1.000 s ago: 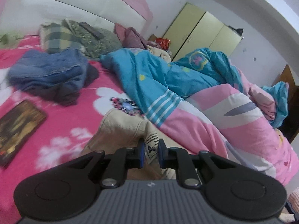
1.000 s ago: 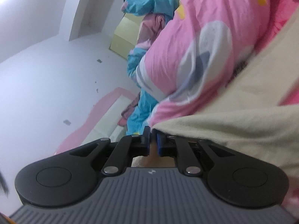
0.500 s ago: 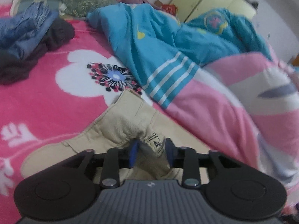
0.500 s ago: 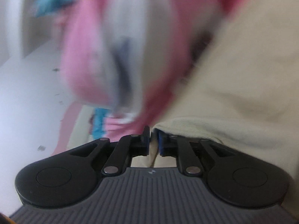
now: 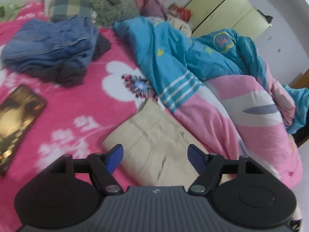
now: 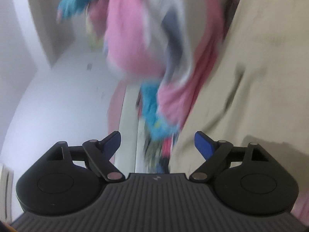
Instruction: Fold clothes
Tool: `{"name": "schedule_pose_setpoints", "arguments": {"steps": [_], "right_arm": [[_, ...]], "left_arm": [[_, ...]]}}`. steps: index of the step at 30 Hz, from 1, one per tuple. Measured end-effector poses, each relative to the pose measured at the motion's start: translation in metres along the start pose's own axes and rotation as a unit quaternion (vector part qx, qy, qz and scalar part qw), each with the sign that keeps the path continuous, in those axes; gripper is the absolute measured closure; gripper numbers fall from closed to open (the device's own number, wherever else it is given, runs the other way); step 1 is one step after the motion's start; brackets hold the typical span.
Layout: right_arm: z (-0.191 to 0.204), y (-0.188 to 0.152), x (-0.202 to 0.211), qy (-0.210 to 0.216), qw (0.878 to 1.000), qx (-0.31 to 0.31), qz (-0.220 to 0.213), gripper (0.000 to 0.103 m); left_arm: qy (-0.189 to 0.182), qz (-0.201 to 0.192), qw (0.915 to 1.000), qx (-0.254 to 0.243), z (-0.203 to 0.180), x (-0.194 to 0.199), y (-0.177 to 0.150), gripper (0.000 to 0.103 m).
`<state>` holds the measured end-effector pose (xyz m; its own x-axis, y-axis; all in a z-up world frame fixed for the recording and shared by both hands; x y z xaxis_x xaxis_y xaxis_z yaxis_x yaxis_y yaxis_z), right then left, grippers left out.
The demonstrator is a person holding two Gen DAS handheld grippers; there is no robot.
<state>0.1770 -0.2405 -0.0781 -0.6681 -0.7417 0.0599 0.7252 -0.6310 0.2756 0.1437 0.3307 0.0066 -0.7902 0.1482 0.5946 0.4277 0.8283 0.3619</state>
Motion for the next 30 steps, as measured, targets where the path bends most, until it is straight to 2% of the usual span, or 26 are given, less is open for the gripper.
{"name": "schedule_pose_setpoints", "arguments": {"steps": [4, 6, 9, 12, 14, 16, 19, 21, 27, 30], "right_arm": [[0.028, -0.073, -0.012, 0.002, 0.996, -0.025, 0.086, 0.018], [0.027, -0.111, -0.021, -0.007, 0.992, -0.052, 0.114, 0.016], [0.011, -0.149, -0.041, -0.04, 0.987, -0.082, 0.13, 0.014], [-0.014, -0.157, -0.063, -0.096, 0.986, -0.096, 0.096, 0.014], [-0.026, -0.159, -0.068, -0.127, 0.985, -0.098, 0.062, 0.015], [-0.026, -0.154, -0.07, -0.141, 0.986, -0.089, 0.025, 0.015], [-0.021, -0.139, -0.072, -0.185, 0.982, -0.038, -0.027, 0.015], [-0.025, -0.128, -0.072, -0.204, 0.977, -0.028, -0.052, 0.015], [-0.041, -0.104, -0.076, -0.224, 0.968, -0.02, -0.114, 0.015], [-0.05, -0.092, -0.079, -0.223, 0.964, -0.019, -0.145, 0.015]], "left_arm": [[-0.039, 0.019, 0.9989, 0.017, -0.001, 0.054, 0.01, 0.03], [-0.052, 0.04, 0.9976, 0.023, 0.001, 0.063, 0.006, 0.029], [-0.018, 0.064, 0.9976, 0.02, 0.015, 0.043, -0.017, 0.029], [0.0, 0.065, 0.9978, 0.017, 0.032, 0.006, -0.043, 0.029], [-0.014, 0.057, 0.9978, 0.032, 0.04, -0.02, -0.053, 0.029], [-0.021, 0.04, 0.9977, 0.051, 0.046, -0.046, -0.059, 0.029], [-0.027, 0.025, 0.9949, 0.094, 0.055, -0.079, -0.064, 0.03], [-0.027, 0.019, 0.993, 0.114, 0.061, -0.097, -0.066, 0.03], [-0.037, -0.028, 0.9924, 0.114, 0.056, -0.114, -0.06, 0.031], [-0.034, -0.043, 0.9914, 0.119, 0.054, -0.119, -0.057, 0.043]]}}
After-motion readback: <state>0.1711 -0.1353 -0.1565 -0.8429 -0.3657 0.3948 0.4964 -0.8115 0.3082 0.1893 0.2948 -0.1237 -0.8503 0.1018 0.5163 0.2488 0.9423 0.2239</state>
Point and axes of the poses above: each gripper's, at about its wrist camera, not at the fingertips, and x roughly against the way its jaws point, z to its left, y to its top, the point moved 7 cm from there along -x, roughly the way its jaws point, and after that the axes turned 14 degrees about x, right-handed, at the moved point
